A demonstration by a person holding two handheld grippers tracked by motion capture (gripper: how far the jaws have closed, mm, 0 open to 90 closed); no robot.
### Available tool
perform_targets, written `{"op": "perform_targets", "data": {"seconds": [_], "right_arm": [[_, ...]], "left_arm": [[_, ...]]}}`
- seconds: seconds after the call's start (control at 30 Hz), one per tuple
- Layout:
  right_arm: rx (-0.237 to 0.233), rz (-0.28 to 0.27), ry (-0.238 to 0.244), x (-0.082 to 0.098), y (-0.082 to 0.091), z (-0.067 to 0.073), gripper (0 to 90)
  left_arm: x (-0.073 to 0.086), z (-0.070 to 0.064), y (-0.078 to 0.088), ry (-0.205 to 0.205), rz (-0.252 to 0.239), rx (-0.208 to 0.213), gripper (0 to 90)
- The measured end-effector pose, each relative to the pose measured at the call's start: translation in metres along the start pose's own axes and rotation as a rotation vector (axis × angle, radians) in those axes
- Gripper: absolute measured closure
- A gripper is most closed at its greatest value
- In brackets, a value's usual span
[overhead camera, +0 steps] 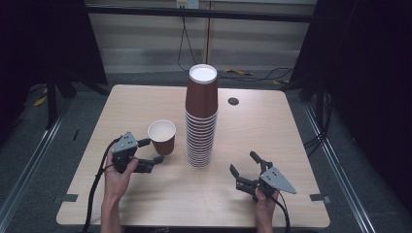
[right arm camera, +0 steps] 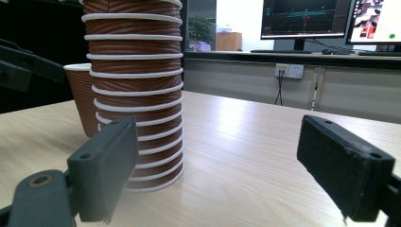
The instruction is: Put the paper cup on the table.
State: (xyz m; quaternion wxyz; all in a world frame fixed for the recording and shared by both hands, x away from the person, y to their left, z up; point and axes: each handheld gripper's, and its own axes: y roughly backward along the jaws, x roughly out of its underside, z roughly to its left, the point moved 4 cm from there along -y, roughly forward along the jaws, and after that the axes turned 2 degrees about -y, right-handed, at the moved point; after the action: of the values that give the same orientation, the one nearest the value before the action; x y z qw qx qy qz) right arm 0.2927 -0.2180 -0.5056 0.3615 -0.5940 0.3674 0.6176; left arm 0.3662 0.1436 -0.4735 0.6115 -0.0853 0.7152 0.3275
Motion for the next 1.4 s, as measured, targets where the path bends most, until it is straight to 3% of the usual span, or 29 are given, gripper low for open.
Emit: {"op": "perform_targets", "data": {"seconds": [0.2,0.3,0.43,0.5,0.57,0.6,0.7,0.73,0.77,0.83,0.9,0.93,0.97,1.0,1.07,1.1,1.17,1.3,1.33,1.37,1.4], "right_arm": [[-0.002,-0.002,0.001,0.0,0.0,0.0,13.1],[-0.002,-0.002,0.0,0.0,0.0,0.0,13.1],[0.001,-0.001,0.0,0.0,0.0,0.0,13.1],[-0.001,-0.002,0.0,0.0,0.0,0.0,13.1],[-0.001,-0.002,0.0,0.0,0.0,0.0,13.1],[-0.001,-0.003,0.003,0.0,0.0,0.0,13.2],[0.001,-0.001,-0.001,0.0,0.0,0.0,13.2],[-0.001,-0.001,0.0,0.0,0.0,0.0,13.2],[-0.001,-0.003,0.0,0.0,0.0,0.0,13.1],[-0.001,-0.002,0.0,0.0,0.0,0.0,13.2],[-0.001,-0.002,0.001,0.0,0.0,0.0,13.2],[-0.001,-0.003,0.0,0.0,0.0,0.0,13.2],[-0.001,-0.002,0.0,0.0,0.0,0.0,13.1],[-0.001,-0.002,0.0,0.0,0.0,0.0,13.2],[0.001,0.0,-0.003,0.0,0.0,0.0,13.2],[0.001,-0.001,-0.001,0.0,0.0,0.0,13.2],[-0.001,-0.003,0.001,0.0,0.0,0.0,13.2],[-0.001,-0.002,0.0,0.0,0.0,0.0,13.2],[-0.001,-0.002,0.0,0.0,0.0,0.0,13.2],[0.001,0.0,-0.001,0.0,0.0,0.0,13.2],[-0.002,-0.002,-0.004,0.0,0.0,0.0,13.2]], "left_arm": [[-0.003,-0.013,0.004,-0.01,-0.072,-0.034,15.6],[-0.002,-0.02,0.004,-0.03,-0.083,-0.037,15.6],[0.004,-0.029,0.001,-0.016,-0.137,-0.018,15.6],[0.008,-0.031,0.001,-0.029,-0.136,-0.068,15.6],[0.013,-0.034,0.002,-0.015,-0.179,-0.118,15.4],[0.017,-0.036,0.003,-0.001,-0.2,-0.102,15.4],[0.024,-0.041,0.003,0.023,-0.244,-0.118,15.3],[0.026,-0.045,0.002,0.042,-0.258,-0.093,15.3],[0.028,-0.046,0.002,0.022,-0.256,-0.081,15.3],[0.032,-0.05,-0.002,0.034,-0.256,-0.112,15.1],[0.035,-0.051,-0.005,0.015,-0.249,-0.094,15.2],[0.036,-0.055,-0.007,0.053,-0.26,-0.088,15.2],[0.035,-0.056,-0.008,0.055,-0.266,-0.061,15.2],[0.034,-0.057,-0.009,0.066,-0.281,-0.059,15.3],[0.033,-0.058,-0.011,0.055,-0.286,-0.079,15.1],[0.035,-0.057,-0.013,0.024,-0.262,-0.061,15.2],[0.039,-0.061,-0.016,0.032,-0.257,-0.086,15.3],[0.042,-0.068,-0.015,0.033,-0.294,-0.103,15.3],[0.041,-0.068,-0.014,-0.005,-0.305,-0.116,15.5],[0.042,-0.072,-0.014,0.01,-0.32,-0.125,15.3],[0.043,-0.073,-0.012,-0.008,-0.34,-0.138,15.4]]}}
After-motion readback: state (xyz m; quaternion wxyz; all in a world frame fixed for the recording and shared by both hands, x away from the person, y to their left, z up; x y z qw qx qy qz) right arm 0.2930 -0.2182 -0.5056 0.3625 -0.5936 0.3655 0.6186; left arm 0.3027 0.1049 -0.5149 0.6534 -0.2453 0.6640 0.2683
